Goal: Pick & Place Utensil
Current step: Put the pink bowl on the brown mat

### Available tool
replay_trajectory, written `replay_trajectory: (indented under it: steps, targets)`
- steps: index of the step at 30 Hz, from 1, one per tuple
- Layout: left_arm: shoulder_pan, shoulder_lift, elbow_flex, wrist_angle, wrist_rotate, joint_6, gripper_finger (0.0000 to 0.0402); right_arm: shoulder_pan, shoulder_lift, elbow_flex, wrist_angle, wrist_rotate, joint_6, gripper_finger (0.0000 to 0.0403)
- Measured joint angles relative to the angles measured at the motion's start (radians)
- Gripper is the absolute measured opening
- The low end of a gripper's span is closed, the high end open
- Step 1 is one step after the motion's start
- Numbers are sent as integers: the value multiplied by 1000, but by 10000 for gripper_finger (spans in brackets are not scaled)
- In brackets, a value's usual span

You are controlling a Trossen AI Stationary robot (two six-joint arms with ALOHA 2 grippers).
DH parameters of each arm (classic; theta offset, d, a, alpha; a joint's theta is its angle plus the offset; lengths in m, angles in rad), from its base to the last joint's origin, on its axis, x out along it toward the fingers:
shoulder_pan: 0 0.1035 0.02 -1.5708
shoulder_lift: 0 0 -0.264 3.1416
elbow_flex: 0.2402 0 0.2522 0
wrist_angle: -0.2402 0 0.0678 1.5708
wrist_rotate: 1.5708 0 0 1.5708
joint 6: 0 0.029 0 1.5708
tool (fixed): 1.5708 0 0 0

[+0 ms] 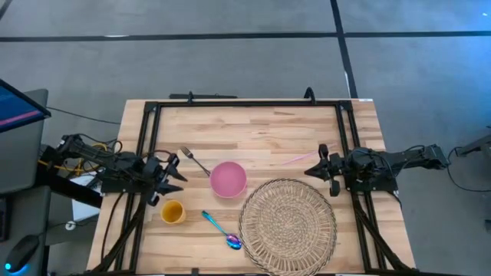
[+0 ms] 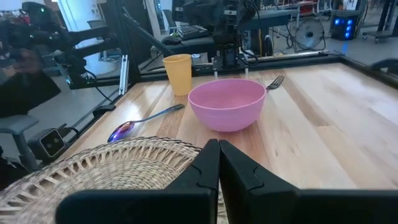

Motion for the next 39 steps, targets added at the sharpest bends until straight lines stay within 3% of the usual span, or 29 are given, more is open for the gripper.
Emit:
replay_trajectory:
  steps: [3,7,16,19,24,33,39]
  targets:
    - [0,32,0,44,-80,-14,150,-5,0,0,47,1,-78,0]
    - [0,105,0,127,-87,-16,150,-4,0,0,130,1,-220,0]
    - [0,312,1,263,-155,27,150,7,1,0,472,6,-303,0]
    - [0,349,49,275,-156,28,150,31,55,0,562,0,-309,0]
    - [0,400,130,275,-156,98,150,67,262,51,695,29,-351,0]
    - [0,453,156,275,-225,160,150,90,808,295,725,81,-263,1]
    - [0,453,156,275,-226,160,150,65,1125,492,702,76,-259,39]
